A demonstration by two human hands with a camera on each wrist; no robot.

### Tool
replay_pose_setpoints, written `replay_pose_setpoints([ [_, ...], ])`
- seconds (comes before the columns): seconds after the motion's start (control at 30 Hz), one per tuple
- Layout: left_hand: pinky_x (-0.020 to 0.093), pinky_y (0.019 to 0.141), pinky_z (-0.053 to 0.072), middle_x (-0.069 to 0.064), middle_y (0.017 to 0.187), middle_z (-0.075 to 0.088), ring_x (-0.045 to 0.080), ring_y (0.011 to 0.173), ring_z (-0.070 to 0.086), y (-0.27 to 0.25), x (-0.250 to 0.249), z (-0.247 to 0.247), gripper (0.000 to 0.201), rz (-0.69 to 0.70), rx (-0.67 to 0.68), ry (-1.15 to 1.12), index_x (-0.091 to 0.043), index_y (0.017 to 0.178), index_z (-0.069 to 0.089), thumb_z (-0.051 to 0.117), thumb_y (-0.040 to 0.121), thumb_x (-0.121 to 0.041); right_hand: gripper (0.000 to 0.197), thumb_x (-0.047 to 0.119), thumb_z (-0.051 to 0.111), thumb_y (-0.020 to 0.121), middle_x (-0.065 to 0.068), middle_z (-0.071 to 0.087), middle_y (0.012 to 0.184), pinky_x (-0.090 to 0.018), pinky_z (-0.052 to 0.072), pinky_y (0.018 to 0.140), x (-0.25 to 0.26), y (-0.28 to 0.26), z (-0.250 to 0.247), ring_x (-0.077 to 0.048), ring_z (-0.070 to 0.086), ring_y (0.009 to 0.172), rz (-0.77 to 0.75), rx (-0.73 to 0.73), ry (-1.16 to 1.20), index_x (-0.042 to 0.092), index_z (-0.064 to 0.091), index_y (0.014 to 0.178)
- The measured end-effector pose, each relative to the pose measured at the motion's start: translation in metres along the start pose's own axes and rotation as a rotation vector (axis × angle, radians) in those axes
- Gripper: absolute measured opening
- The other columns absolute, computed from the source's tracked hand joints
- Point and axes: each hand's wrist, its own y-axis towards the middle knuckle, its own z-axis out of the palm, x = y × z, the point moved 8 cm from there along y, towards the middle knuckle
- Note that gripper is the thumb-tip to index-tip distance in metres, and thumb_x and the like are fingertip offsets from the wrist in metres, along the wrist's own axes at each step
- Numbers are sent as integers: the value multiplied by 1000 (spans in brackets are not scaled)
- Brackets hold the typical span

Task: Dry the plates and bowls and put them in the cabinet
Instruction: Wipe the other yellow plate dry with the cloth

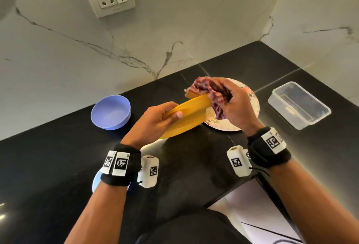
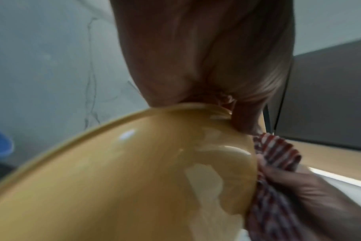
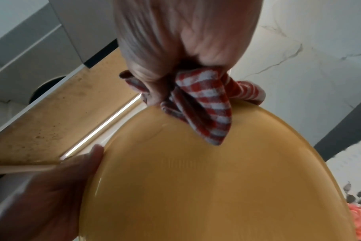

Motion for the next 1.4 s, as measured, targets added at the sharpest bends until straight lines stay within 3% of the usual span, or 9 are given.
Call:
replay_pose_setpoints([
  [0.17, 33, 83, 45, 2, 100, 68, 21, 96, 61, 3, 4, -3, 28, -39, -191, -281, -27, 109, 69, 51, 96, -44, 29, 16, 60, 101, 19, 62, 102, -8, 52, 68, 19, 4, -4, 11, 63, 86, -77, -314, 77, 17, 54, 129],
  [0.33, 55, 93, 50, 14, 112, 67, 37, 108, 61, -2, 11, 1, 30, -80, -251, -486, -21, 113, 67, 54, 95, -41, 46, 37, 59, 97, -5, 65, 127, -49, 55, 95, 16, -1, 27, -24, 64, 115, -117, -290, -3, 15, 51, 137],
  [0.57, 32, 90, 55, 9, 105, 67, 20, 101, 63, -1, 12, 9, 28, 10, -265, -686, -10, 113, 58, 66, 89, -22, 55, 6, 60, 90, -14, 41, 157, -61, 29, 117, 19, -11, 90, -27, 28, 151, -307, -13, 21, 4, 47, 144],
  [0.67, 29, 86, 56, -2, 101, 69, 14, 98, 66, -3, 12, 15, 19, 36, -252, -765, -12, 110, 56, 63, 92, -16, 53, 23, 47, 101, -17, 28, 163, -64, 17, 121, 20, -8, 97, -31, 17, 155, -311, 54, 85, -1, 41, 148],
  [0.77, 30, 85, 56, -1, 102, 67, 14, 97, 66, -4, 10, 18, 32, 56, -262, -827, -12, 108, 54, 66, 94, -37, 65, 49, 26, 107, -15, 23, 165, -60, 11, 124, 21, -4, 98, -30, 13, 155, -307, 46, 108, 2, 37, 152],
  [0.97, 35, 79, 56, 0, 95, 63, 18, 88, 62, -6, 17, 14, 32, 32, -287, -778, -25, 95, 59, 69, 88, -54, 55, 43, 35, 105, -5, 30, 164, -48, 23, 124, 0, 1, 95, -21, 24, 153, -147, -77, 186, 21, 31, 155],
  [1.1, 37, 77, 53, 0, 92, 59, 20, 87, 60, -12, 20, 14, 38, 20, -282, -750, -31, 88, 60, 71, 80, -67, 60, 66, 34, 98, -6, 61, 134, -45, 46, 109, -58, -2, 101, -22, 57, 126, 333, -104, 313, 25, 51, 138],
  [1.17, 35, 77, 55, -1, 93, 61, 18, 87, 62, -15, 23, 13, 39, 15, -279, -777, -33, 87, 61, 72, 77, -68, 41, 57, 33, 102, -2, 66, 119, -50, 47, 107, -84, -8, 105, -21, 62, 113, 536, -97, 409, 29, 58, 120],
  [1.4, 34, 76, 58, -4, 94, 64, 15, 88, 65, -15, 24, 13, 39, -5, -264, -820, -34, 86, 62, 74, 75, -69, 64, 65, 32, 99, -5, 54, 146, -57, 35, 116, -128, -29, 128, -26, 53, 131, 769, -95, 621, 29, 37, 152],
])
